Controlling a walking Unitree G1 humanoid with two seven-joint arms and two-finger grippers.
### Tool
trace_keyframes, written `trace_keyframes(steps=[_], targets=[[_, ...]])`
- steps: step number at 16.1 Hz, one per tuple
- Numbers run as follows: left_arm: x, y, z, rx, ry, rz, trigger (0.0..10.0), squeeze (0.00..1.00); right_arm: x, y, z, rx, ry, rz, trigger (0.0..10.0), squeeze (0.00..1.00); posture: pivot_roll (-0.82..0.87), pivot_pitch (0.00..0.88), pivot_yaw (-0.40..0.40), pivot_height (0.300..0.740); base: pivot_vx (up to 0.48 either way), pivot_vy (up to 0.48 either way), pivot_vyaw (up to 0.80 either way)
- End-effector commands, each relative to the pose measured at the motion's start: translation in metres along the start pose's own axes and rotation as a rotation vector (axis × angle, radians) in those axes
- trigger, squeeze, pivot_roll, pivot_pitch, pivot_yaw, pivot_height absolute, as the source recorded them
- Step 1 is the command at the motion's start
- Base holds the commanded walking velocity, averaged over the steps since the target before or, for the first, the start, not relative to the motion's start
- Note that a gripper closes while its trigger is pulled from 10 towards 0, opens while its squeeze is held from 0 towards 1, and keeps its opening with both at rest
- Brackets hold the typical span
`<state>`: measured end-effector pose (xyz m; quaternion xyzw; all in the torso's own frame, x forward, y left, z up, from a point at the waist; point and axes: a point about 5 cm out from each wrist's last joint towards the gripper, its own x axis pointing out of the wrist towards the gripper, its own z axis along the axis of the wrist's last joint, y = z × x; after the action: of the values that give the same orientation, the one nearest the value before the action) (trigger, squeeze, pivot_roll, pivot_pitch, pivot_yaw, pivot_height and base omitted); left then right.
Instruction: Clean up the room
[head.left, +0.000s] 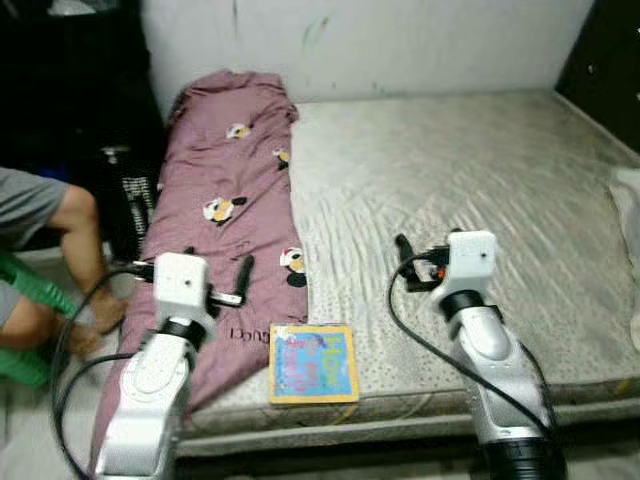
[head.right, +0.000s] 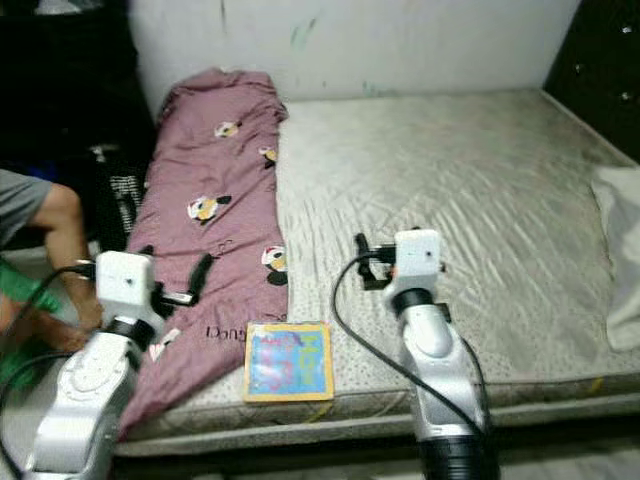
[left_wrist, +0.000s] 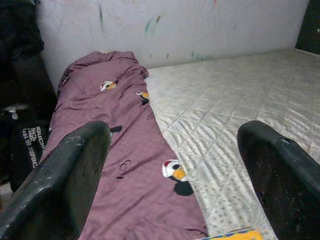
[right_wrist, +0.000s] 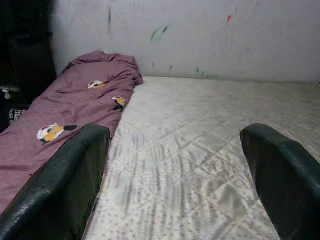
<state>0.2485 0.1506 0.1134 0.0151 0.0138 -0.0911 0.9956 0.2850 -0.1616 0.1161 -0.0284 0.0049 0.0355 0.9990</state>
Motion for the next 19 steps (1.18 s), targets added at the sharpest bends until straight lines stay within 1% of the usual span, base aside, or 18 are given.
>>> trace_keyframes(steps=[1, 11, 13, 16, 17, 18, 19], targets=[[-0.0013, 0.0043, -0.0015, 0.010, 0.008, 0.012, 10.0, 0.00, 0.0035, 0.0018, 0.0030, 0.000, -0.010, 0.005, 10.0, 0.00, -0.02, 0.009, 0.029, 0.740, 0.000, -0.409, 0.58], [0.0009, 0.0036, -0.0015, 0.011, 0.007, 0.002, 10.0, 0.00, 0.0049, 0.0009, 0.0008, -0.004, -0.004, -0.006, 10.0, 0.00, -0.03, 0.003, 0.030, 0.740, 0.000, -0.409, 0.00], [-0.0010, 0.0053, -0.0032, 0.013, 0.010, 0.007, 10.0, 0.00, 0.0050, 0.0016, 0.0017, -0.024, -0.011, 0.004, 10.0, 0.00, -0.03, 0.000, 0.028, 0.740, 0.000, -0.409, 0.00], [-0.0020, 0.0054, -0.0044, 0.015, 0.013, 0.009, 10.0, 0.00, 0.0050, 0.0018, 0.0000, -0.023, -0.006, 0.007, 10.0, 0.00, -0.03, 0.000, 0.024, 0.740, 0.000, -0.410, 0.00], [-0.0015, 0.0054, -0.0044, 0.017, 0.012, 0.011, 10.0, 0.00, 0.0055, 0.0023, -0.0001, -0.024, -0.006, 0.010, 10.0, 0.00, -0.03, 0.000, 0.023, 0.740, 0.000, -0.319, 0.00], [-0.0011, 0.0060, -0.0038, -0.001, 0.002, 0.021, 10.0, 0.00, 0.0061, 0.0025, 0.0001, -0.026, -0.007, 0.013, 10.0, 0.00, -0.03, 0.000, 0.023, 0.740, 0.000, 0.000, 0.00], [-0.0009, 0.0067, -0.0028, 0.003, -0.007, 0.026, 10.0, 0.00, 0.0067, 0.0022, 0.0002, -0.028, -0.008, 0.013, 10.0, 0.00, -0.03, 0.000, 0.024, 0.740, 0.000, 0.000, 0.00]])
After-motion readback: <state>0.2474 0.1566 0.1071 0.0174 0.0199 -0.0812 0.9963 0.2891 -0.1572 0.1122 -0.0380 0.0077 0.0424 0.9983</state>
